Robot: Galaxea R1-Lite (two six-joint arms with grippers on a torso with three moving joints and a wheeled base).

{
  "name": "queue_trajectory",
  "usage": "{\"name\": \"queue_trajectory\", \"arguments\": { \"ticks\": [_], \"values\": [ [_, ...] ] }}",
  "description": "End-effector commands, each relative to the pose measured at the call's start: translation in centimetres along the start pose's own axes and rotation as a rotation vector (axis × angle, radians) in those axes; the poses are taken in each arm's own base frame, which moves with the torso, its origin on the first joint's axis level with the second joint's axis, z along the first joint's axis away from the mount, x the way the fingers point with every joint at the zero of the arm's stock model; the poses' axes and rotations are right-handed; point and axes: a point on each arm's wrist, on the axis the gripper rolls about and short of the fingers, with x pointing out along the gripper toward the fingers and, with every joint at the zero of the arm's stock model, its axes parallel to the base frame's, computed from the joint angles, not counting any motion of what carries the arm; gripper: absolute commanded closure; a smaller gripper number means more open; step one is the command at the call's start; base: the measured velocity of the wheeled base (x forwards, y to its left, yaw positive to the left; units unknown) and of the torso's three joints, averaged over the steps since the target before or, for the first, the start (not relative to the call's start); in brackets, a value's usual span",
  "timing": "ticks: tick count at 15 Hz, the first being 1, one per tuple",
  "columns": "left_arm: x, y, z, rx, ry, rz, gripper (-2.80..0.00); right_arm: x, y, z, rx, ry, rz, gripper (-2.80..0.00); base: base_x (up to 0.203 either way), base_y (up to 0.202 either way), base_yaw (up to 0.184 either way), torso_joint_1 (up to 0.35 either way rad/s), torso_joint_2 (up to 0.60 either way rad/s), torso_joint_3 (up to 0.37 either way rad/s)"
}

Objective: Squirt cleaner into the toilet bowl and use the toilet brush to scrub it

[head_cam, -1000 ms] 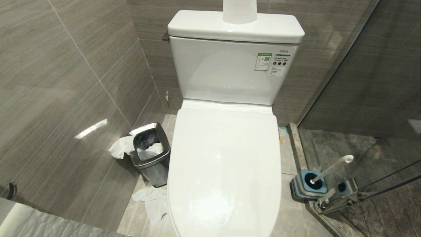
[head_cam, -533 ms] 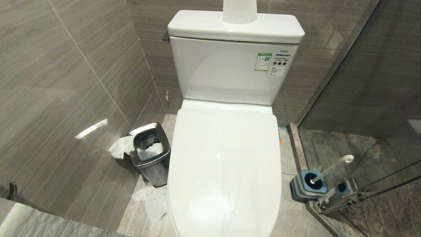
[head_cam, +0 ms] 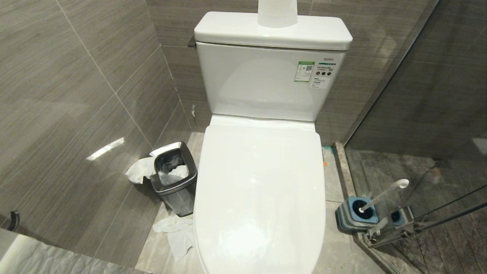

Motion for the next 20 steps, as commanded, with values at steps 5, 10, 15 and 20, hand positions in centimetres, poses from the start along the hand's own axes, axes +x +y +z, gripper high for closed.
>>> {"name": "queue_trajectory", "arguments": {
  "ticks": [5,10,15,20],
  "values": [
    [0.07,0.11,0.08,-0.113,-0.018,0.044,0.0,0.01,0.0,-0.01,0.0,0.001,0.0,0.0,0.0,0.0,0.0,0.0,0.0,0.0],
    [0.1,0.12,0.14,-0.112,-0.029,0.047,0.0,0.01,0.0,-0.01,0.0,0.001,0.0,0.0,0.0,0.0,0.0,0.0,0.0,0.0],
    [0.1,0.12,0.15,-0.112,-0.03,0.048,0.0,0.01,0.0,-0.01,0.0,0.001,0.0,0.0,0.0,0.0,0.0,0.0,0.0,0.0],
    [0.1,0.12,0.14,-0.112,-0.029,0.048,0.0,0.01,0.0,-0.01,0.0,0.001,0.0,0.0,0.0,0.0,0.0,0.0,0.0,0.0]
  ]
}}
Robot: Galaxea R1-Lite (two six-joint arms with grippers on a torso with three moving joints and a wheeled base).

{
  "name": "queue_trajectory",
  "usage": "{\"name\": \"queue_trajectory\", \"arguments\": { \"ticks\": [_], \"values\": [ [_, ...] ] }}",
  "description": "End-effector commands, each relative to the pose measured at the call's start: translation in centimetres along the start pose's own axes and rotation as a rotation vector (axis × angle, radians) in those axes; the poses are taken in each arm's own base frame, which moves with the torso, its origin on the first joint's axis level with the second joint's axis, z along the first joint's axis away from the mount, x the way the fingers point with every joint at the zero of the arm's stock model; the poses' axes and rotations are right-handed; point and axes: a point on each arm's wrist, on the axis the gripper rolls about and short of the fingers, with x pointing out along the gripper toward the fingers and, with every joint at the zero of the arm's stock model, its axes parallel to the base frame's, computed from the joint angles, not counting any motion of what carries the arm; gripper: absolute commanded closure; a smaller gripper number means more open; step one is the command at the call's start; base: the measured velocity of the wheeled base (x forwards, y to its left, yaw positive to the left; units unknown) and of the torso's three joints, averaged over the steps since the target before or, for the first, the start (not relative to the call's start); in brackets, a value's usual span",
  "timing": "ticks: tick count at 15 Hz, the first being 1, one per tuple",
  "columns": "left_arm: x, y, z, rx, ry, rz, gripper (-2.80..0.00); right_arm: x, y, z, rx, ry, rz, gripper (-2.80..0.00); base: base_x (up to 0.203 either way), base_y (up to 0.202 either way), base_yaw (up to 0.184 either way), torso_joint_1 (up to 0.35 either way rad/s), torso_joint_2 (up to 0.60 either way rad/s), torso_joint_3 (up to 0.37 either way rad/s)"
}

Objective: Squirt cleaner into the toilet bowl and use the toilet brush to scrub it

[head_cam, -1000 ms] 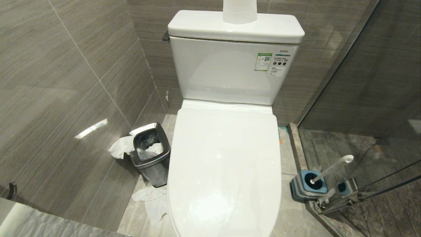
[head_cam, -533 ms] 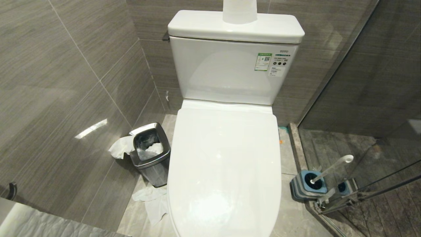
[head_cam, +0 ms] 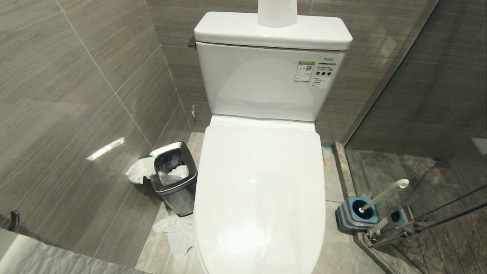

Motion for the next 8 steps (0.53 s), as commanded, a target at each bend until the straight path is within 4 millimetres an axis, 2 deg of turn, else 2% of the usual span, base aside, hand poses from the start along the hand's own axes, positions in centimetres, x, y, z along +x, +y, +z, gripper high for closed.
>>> {"name": "queue_trajectory", "arguments": {
  "ticks": [1,8],
  "values": [
    [0.01,0.0,0.01,0.0,0.001,0.0,0.0,0.01,0.0,-0.01,0.0,0.001,0.001,0.0,0.0,0.0,0.0,0.0,0.0,0.0],
    [0.01,0.0,0.02,0.0,0.001,0.0,0.0,0.01,0.0,-0.01,0.0,0.001,0.001,0.0,0.0,0.0,0.0,0.0,0.0,0.0]
  ]
}}
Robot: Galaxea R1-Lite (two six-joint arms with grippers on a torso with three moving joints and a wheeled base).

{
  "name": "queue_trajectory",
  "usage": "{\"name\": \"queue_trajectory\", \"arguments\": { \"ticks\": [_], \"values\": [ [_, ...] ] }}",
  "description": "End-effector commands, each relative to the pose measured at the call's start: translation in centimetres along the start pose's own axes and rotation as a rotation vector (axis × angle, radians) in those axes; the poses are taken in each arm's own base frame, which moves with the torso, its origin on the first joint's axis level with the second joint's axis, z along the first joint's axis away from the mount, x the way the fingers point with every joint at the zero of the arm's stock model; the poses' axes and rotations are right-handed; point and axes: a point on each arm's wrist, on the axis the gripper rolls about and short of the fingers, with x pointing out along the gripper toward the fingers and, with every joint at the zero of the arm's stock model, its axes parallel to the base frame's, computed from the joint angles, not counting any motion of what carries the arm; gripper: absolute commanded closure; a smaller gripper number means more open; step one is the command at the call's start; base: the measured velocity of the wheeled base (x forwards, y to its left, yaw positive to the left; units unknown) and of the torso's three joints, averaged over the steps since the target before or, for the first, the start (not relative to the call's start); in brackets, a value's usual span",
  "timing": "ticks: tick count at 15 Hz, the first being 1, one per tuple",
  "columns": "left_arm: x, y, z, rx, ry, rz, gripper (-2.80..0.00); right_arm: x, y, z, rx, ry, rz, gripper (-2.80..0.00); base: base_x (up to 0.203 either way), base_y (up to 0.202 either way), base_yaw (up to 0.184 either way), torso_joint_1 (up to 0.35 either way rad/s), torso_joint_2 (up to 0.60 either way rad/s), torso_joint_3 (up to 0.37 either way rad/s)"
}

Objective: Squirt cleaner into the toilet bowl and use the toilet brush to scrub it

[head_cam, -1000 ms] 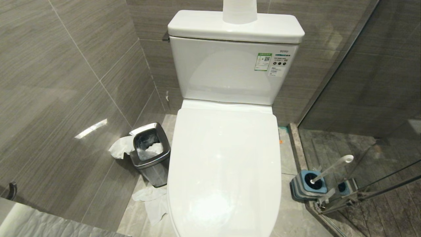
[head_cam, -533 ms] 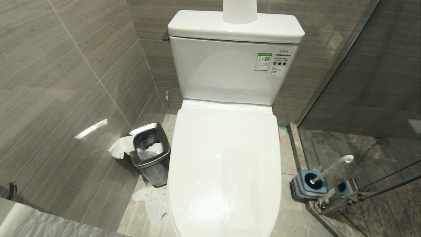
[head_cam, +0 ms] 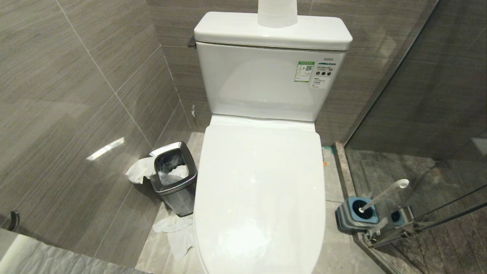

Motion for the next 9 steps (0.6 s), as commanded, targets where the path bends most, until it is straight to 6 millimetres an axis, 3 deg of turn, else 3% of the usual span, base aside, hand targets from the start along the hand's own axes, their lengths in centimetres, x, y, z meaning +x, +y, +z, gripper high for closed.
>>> {"name": "queue_trajectory", "arguments": {
  "ticks": [1,9],
  "values": [
    [0.01,0.0,0.01,0.0,0.001,0.0,0.0,0.01,0.0,0.0,0.0,0.001,0.0,0.0,0.0,0.0,0.0,0.0,0.0,0.0],
    [0.01,0.0,0.0,0.0,0.002,0.0,0.0,0.01,0.0,0.0,0.0,0.001,0.0,0.0,0.0,0.0,0.0,0.0,0.0,0.0]
  ]
}}
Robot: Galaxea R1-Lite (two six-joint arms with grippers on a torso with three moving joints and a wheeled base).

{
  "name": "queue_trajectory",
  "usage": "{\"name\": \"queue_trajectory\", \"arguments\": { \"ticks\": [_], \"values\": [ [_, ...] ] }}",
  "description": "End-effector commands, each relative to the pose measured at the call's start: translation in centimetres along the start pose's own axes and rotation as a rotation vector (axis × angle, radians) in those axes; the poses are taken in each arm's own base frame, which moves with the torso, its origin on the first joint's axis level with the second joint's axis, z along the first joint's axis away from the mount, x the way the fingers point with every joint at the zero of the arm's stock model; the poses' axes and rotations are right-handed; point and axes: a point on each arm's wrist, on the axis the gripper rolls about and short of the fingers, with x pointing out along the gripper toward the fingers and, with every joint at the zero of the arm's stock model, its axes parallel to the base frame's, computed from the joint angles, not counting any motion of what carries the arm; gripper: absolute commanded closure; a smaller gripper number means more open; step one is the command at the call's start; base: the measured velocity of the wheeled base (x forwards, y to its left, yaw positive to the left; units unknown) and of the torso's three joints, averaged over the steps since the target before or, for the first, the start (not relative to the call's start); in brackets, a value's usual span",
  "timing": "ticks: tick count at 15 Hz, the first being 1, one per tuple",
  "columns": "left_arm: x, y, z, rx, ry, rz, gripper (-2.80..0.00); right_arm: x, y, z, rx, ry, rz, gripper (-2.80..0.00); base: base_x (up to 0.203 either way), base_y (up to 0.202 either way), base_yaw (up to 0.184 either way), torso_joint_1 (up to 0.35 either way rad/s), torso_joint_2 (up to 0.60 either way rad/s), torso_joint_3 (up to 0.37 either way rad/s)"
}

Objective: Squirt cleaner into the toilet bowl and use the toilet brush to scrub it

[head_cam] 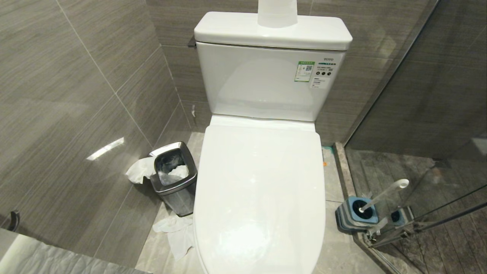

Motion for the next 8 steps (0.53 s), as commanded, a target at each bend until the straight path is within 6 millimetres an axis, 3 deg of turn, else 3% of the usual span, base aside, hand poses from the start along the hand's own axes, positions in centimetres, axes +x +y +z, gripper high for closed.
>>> {"name": "queue_trajectory", "arguments": {
  "ticks": [1,8],
  "values": [
    [0.01,0.0,0.01,0.0,0.0,0.0,0.0,0.01,0.0,0.0,0.0,0.001,0.0,0.0,0.0,0.0,0.0,0.0,0.0,0.0],
    [0.01,0.0,0.0,0.0,0.002,0.0,0.0,0.01,0.0,0.0,0.0,0.001,0.0,0.0,0.0,0.0,0.0,0.0,0.0,0.0]
  ]
}}
